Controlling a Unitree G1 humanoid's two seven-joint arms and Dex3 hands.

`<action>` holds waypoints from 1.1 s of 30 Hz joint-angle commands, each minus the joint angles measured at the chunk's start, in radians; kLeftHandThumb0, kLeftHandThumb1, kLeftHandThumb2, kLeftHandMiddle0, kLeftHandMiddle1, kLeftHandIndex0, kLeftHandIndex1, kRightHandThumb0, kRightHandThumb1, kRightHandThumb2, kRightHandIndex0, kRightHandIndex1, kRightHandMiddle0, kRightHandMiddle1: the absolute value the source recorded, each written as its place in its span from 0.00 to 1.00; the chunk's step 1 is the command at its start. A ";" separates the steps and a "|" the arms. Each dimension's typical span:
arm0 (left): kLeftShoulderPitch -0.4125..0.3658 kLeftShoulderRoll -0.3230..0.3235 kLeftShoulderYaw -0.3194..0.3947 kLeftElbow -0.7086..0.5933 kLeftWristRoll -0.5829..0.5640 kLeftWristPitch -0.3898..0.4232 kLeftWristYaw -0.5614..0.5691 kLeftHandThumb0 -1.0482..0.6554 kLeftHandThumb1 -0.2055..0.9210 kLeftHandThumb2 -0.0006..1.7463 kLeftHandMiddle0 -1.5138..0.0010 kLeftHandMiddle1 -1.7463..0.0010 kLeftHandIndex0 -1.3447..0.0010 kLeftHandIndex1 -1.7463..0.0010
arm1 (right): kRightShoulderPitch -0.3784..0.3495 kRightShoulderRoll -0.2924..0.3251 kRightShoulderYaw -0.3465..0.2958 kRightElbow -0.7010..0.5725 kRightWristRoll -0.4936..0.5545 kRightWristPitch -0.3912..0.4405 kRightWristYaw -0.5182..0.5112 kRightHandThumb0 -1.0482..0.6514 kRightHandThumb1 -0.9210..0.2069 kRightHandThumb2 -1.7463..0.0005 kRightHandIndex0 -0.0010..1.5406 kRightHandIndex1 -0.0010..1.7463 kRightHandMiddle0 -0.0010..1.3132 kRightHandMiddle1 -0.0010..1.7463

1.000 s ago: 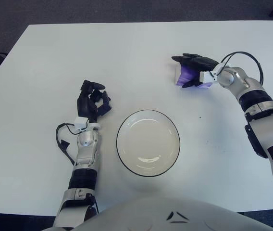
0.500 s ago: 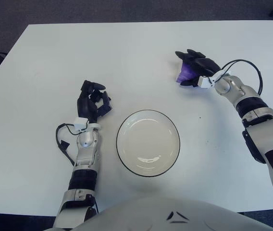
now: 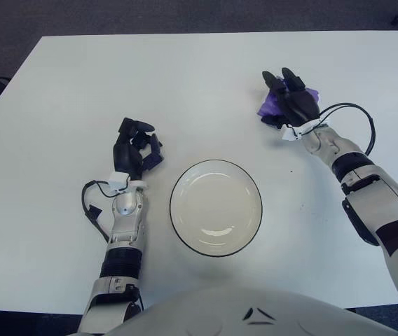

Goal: Put the tissue paper into the plate.

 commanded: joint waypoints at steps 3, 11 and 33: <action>0.201 -0.050 -0.003 0.124 0.002 0.009 -0.004 0.37 0.67 0.60 0.57 0.00 0.68 0.00 | 0.130 0.050 0.014 0.087 0.001 0.015 0.021 0.03 0.31 0.61 0.00 0.00 0.00 0.02; 0.201 -0.048 -0.001 0.122 0.015 0.021 0.001 0.37 0.67 0.60 0.55 0.00 0.68 0.00 | 0.144 0.063 -0.026 0.081 0.047 -0.033 0.026 0.24 0.61 0.41 0.00 0.47 0.00 0.65; 0.195 -0.055 0.005 0.132 0.006 -0.001 -0.006 0.37 0.67 0.60 0.55 0.00 0.68 0.00 | 0.136 0.073 -0.093 0.074 0.142 -0.047 0.157 0.31 0.65 0.17 0.61 1.00 0.53 1.00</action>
